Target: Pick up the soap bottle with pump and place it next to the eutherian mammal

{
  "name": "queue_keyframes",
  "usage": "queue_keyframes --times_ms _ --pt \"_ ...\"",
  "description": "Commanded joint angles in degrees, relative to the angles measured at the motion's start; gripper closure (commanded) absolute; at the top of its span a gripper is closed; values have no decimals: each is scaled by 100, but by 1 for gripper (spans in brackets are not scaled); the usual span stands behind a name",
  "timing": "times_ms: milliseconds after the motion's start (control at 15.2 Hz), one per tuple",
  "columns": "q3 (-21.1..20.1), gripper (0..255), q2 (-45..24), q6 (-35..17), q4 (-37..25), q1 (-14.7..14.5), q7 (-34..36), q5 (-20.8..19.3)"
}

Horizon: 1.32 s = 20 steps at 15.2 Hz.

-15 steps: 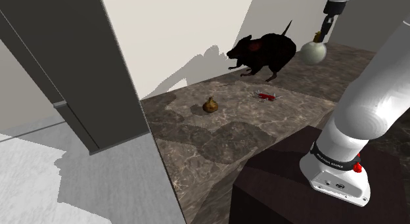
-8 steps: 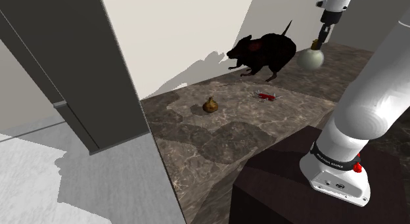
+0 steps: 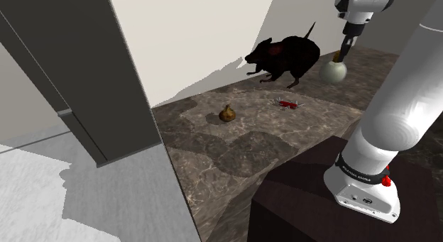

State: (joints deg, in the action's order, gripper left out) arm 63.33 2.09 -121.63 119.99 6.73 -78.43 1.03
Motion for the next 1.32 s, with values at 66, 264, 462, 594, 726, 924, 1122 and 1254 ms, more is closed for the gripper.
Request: queue_keyframes --times_ms 66,264,462,594,726,924,1122,1254 --pt "40 255 -189 -219 134 4 -157 210" --pt "53 255 -409 -429 258 31 -345 464" --pt "41 255 -532 -536 318 61 -454 611" --pt "41 255 -532 -536 318 61 -454 611" --pt "40 255 -532 -536 318 61 -454 611" --pt "41 0 -533 -536 317 62 -454 612" --pt "41 0 -534 -535 317 62 -456 613" --pt "41 0 -534 -535 317 62 -456 613"
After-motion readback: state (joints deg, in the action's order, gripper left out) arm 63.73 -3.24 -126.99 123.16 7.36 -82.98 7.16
